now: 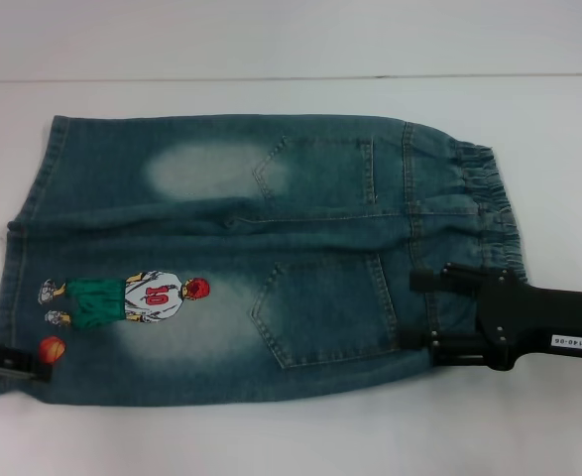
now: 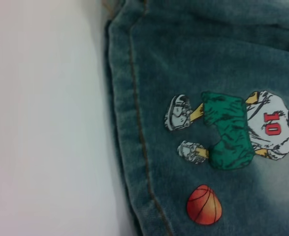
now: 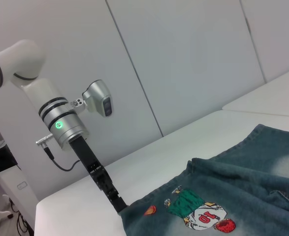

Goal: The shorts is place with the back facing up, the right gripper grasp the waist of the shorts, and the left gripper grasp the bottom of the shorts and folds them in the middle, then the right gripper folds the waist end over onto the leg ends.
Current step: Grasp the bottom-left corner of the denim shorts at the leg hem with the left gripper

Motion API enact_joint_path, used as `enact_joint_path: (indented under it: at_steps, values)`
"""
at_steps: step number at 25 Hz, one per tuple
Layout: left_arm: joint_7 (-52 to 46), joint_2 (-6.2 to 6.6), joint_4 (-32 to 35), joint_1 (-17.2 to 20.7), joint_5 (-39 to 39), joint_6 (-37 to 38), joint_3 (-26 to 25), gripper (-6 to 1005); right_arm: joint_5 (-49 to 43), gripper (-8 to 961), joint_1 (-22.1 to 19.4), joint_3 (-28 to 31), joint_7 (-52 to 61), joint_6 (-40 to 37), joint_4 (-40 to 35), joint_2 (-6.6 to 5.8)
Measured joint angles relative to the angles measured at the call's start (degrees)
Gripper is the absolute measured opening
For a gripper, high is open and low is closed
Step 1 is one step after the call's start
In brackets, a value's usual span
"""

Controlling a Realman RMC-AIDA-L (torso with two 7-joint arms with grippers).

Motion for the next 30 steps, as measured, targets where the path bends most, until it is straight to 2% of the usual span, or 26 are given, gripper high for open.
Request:
enact_joint_path:
  at_steps: [8,18,21,26,30]
  values:
    - [0.0,-0.13,0.1,-0.6,-0.4,0.1,-0.1,933,0.0,844,-0.1,0.0,0.0,0.1,0.0,0.03]
    - [1.8,-0.14,0.2,-0.4,-0.7,-0.6,0.1,850,0.0,840,-0.1,0.0,0.0,0.4,0.0,0.07]
    - [2.1,-0.15,0.2,-0.4,-0.7,-0.7,0.0,644,0.0,839,-0.1,0.0,0.0,0.4,0.0,0.08]
    - [2.2,-0.15,0.2,-0.4,-0.7,-0.9,-0.1,395,-0.1,836,-0.2,0.0,0.0,0.4,0.0,0.11]
    - [2.3,-0.15,0.1,-0.5,-0.7,-1.3,-0.1,310,0.0,834,-0.2,0.0,0.0,0.4,0.0,0.08]
